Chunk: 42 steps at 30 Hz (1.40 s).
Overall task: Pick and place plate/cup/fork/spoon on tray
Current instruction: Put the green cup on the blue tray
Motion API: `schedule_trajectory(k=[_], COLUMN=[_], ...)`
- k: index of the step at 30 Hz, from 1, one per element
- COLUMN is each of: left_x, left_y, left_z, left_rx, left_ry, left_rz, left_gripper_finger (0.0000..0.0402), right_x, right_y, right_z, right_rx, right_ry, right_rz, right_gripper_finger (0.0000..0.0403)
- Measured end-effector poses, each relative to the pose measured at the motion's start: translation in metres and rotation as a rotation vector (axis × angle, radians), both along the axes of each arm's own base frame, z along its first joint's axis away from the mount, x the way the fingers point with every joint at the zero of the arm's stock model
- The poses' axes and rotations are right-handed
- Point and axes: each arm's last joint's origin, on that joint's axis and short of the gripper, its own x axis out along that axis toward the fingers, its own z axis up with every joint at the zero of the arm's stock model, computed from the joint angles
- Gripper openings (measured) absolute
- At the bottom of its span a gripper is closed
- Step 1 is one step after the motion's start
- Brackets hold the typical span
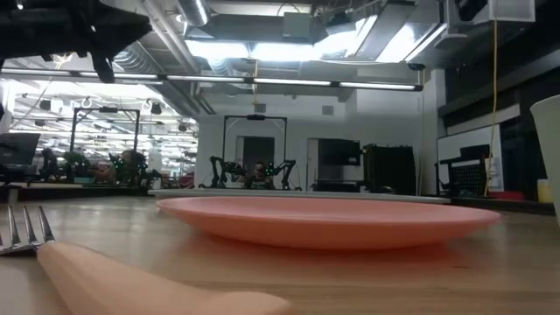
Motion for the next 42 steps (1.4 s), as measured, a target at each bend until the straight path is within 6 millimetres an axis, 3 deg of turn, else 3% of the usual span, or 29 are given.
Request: schedule_trajectory(k=[5,10,16,23,42], left_x=[0.004,0.006,0.006,0.006,0.006], left_y=[-0.001,-0.001,-0.001,-0.001,-0.001], left_z=[-0.003,-0.005,-0.005,-0.005,-0.006], left_rx=[0.011,0.02,0.016,0.011,0.012], left_ry=[0.042,0.066,0.067,0.068,0.072], left_rz=[-0.005,-0.003,0.012,0.025,0.025], left_gripper_finger=[0.0051,0.0051,0.0051,0.0051,0.0051], right_x=[0.029,0.057,0.07,0.084,0.083], right_y=[0.006,0.017,0.034,0.049,0.072], right_z=[-0.002,-0.036,-0.072,-0.082,-0.088], right_rx=[0.012,0.162,0.141,0.092,-0.052], right_ry=[0.446,0.874,1.232,1.214,1.148], right_rz=[0.083,0.022,0.093,0.153,0.151], right_gripper_finger=[0.0074,0.0074,0.0074,0.0074,0.0064])
